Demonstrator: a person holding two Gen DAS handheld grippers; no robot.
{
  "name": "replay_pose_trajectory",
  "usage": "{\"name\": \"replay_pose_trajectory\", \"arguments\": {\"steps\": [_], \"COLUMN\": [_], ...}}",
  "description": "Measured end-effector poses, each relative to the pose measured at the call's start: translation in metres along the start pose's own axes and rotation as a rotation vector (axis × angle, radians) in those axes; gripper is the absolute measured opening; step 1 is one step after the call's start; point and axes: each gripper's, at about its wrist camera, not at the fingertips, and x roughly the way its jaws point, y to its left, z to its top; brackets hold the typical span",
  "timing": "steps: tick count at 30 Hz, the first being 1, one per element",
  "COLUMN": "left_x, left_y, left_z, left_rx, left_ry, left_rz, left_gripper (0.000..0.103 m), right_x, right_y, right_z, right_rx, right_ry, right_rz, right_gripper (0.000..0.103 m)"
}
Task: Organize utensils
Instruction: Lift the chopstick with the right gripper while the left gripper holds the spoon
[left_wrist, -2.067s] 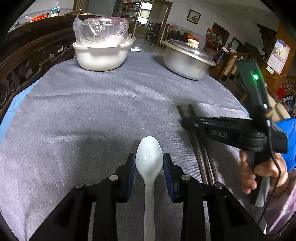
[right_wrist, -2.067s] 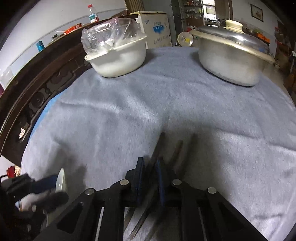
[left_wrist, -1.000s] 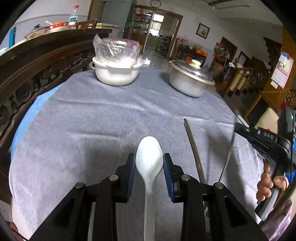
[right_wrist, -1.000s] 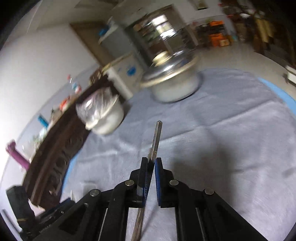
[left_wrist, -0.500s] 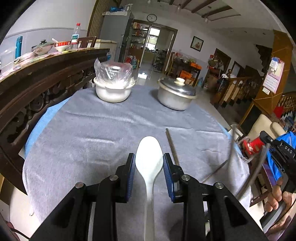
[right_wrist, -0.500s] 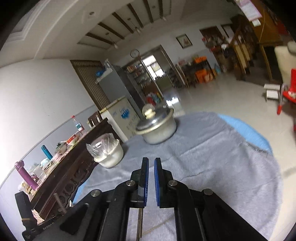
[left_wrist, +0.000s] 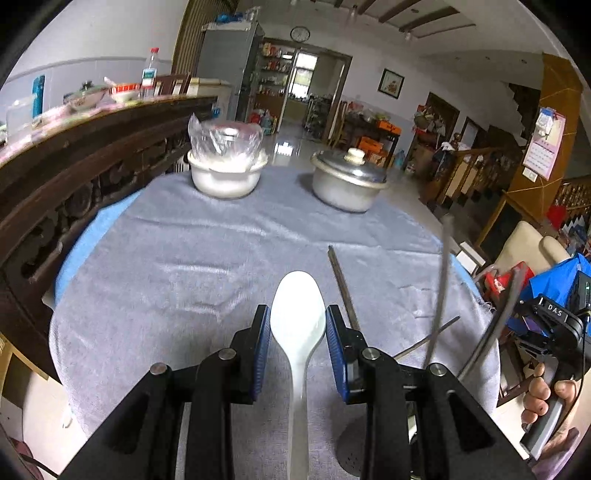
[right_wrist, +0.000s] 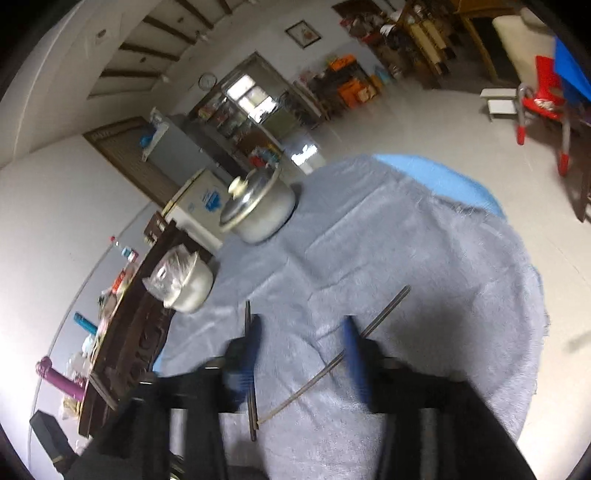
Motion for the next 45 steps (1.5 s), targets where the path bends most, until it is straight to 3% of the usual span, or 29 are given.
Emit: {"name": "replay_pose_trajectory", "arguments": {"steps": [3, 11, 13, 17, 21, 24, 28, 35, 40, 45], "left_x": [0.013, 0.052, 0.061, 0.071, 0.077, 0.081, 0.086, 0.090, 0.087, 0.082], "left_y": [0.005, 0.025, 0.030, 0.036, 0.040, 0.040, 0.042, 0.043, 0.041, 0.039], "left_z": [-0.002, -0.005, -0.004, 0.001, 0.009, 0.013, 0.016, 0.016, 0.016, 0.017], "left_rx": [-0.010, -0.037, -0.044, -0.039, -0.036, -0.032, -0.028, -0.040, -0.036, -0.034], "left_ry": [0.020, 0.092, 0.104, 0.109, 0.102, 0.098, 0.101, 0.109, 0.106, 0.091], "left_rz": [0.004, 0.013, 0.016, 0.021, 0.013, 0.004, -0.002, -0.010, -0.008, -0.006], "left_gripper": [0.032, 0.032, 0.032, 0.032, 0.032, 0.032, 0.032, 0.032, 0.032, 0.032], "right_x": [0.041, 0.155, 0.185, 0.242, 0.280, 0.303, 0.315, 0.316, 0.312, 0.289], "right_y": [0.008, 0.066, 0.079, 0.096, 0.111, 0.119, 0.127, 0.145, 0.149, 0.122], "right_z": [-0.002, 0.007, 0.010, 0.021, 0.031, 0.033, 0.033, 0.020, 0.016, 0.037], "right_rx": [-0.068, -0.272, -0.298, -0.298, -0.275, -0.271, -0.286, -0.380, -0.435, -0.351], "right_ry": [0.105, 0.269, 0.311, 0.390, 0.436, 0.472, 0.475, 0.491, 0.456, 0.409], "right_rz": [0.014, 0.041, 0.039, -0.008, -0.017, -0.072, -0.118, -0.219, -0.262, -0.261], "right_gripper": [0.053, 0.046, 0.039, 0.032, 0.032, 0.032, 0.027, 0.007, 0.006, 0.006]}}
